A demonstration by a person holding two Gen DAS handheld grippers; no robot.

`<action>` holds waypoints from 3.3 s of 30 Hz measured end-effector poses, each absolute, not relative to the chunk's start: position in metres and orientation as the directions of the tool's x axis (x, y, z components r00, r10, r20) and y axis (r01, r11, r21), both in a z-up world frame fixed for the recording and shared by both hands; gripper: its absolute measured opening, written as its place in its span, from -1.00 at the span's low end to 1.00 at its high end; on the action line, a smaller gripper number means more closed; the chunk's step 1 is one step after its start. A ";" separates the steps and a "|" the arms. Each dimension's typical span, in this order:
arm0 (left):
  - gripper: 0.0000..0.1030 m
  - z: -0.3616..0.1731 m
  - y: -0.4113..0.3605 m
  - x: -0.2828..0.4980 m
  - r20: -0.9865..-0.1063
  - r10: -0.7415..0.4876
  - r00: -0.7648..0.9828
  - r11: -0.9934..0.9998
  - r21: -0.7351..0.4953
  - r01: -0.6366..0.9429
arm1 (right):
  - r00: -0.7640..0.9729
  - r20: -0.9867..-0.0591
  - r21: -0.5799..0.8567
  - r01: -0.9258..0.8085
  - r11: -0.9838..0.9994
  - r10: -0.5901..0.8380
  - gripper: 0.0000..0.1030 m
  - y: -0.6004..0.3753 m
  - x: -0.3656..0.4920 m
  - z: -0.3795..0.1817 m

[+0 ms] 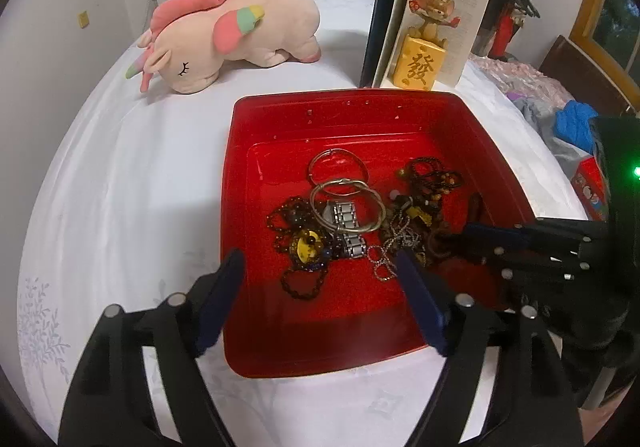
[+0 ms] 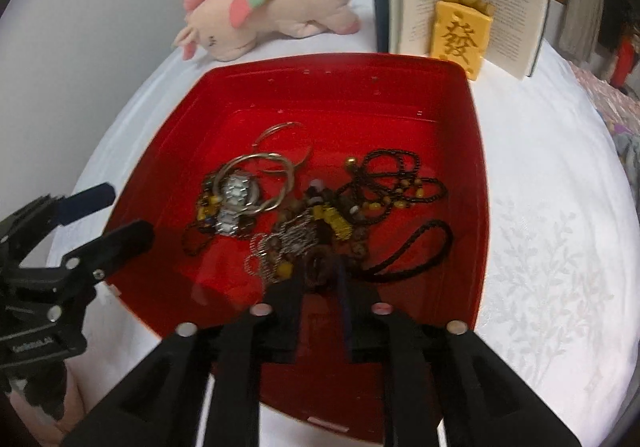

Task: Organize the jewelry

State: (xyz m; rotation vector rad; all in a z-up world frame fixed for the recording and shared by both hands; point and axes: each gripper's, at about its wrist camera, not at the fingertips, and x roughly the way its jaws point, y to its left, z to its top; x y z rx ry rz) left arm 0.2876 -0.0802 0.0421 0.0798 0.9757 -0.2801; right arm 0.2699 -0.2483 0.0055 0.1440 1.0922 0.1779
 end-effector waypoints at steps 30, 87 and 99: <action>0.90 0.051 -0.037 0.147 -0.717 -0.075 0.693 0.992 0.021 0.128 | 0.625 -0.779 0.005 0.094 0.996 -0.055 0.93 -0.208 0.131 0.031; 0.90 0.049 -0.030 0.142 -0.729 -0.028 0.684 0.993 0.056 0.100 | 0.601 -0.791 -0.023 0.160 0.987 -0.116 0.93 -0.210 0.122 0.031; 0.90 0.048 -0.025 0.144 -0.731 -0.021 0.682 0.994 0.056 0.090 | 0.608 -0.784 -0.033 0.158 0.987 -0.123 0.93 -0.209 0.121 0.035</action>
